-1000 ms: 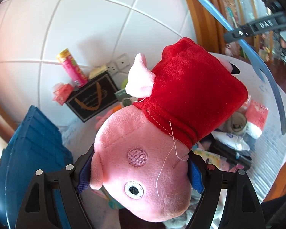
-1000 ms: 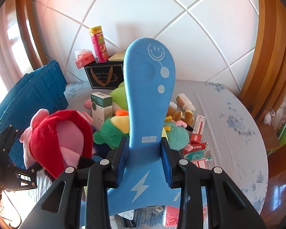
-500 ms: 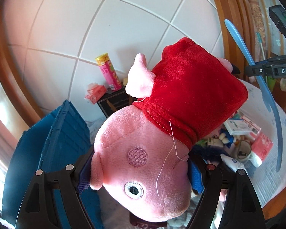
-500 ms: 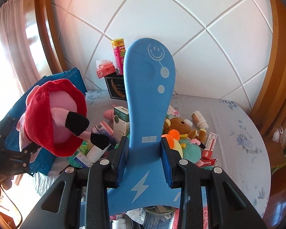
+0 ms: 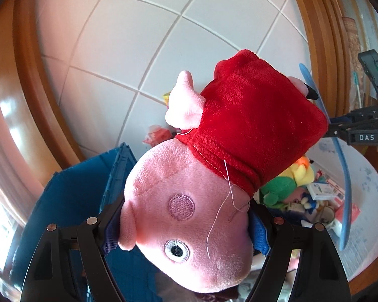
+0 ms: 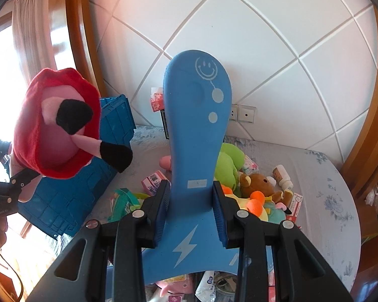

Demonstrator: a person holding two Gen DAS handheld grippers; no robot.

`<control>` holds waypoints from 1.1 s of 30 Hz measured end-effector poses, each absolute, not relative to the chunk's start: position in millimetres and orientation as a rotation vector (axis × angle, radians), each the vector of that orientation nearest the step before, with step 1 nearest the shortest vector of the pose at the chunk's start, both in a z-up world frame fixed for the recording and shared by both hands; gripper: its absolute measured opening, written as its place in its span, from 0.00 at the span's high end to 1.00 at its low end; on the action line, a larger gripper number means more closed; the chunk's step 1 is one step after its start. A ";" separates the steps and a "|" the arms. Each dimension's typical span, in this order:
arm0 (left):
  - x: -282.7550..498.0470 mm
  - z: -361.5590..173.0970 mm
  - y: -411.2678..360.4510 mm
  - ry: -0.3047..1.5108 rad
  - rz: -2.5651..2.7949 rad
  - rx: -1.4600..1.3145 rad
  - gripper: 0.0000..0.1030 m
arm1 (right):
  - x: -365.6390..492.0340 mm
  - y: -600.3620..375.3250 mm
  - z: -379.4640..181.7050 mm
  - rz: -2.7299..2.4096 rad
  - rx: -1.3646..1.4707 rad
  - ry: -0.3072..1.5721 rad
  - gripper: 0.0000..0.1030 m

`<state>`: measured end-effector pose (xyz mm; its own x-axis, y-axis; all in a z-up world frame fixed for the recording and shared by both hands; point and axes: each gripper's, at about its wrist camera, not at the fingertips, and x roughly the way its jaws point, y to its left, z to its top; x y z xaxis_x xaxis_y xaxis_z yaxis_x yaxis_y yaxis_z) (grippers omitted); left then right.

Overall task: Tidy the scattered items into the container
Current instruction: 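Lift the plush pig and blue boomerang and carry both over the blue crate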

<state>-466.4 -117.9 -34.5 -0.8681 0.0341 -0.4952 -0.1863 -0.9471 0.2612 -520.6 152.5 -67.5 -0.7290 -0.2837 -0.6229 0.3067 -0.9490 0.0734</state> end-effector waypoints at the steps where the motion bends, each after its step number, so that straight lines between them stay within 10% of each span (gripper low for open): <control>1: -464.9 -28.7 -124.4 0.446 2.893 -0.743 0.21 | -520.6 144.2 -63.8 -2.658 0.941 0.056 0.68; 33: -450.1 -7.3 -393.6 0.332 3.187 -0.797 0.21 | -533.9 -183.9 -24.9 -2.414 0.778 0.203 0.68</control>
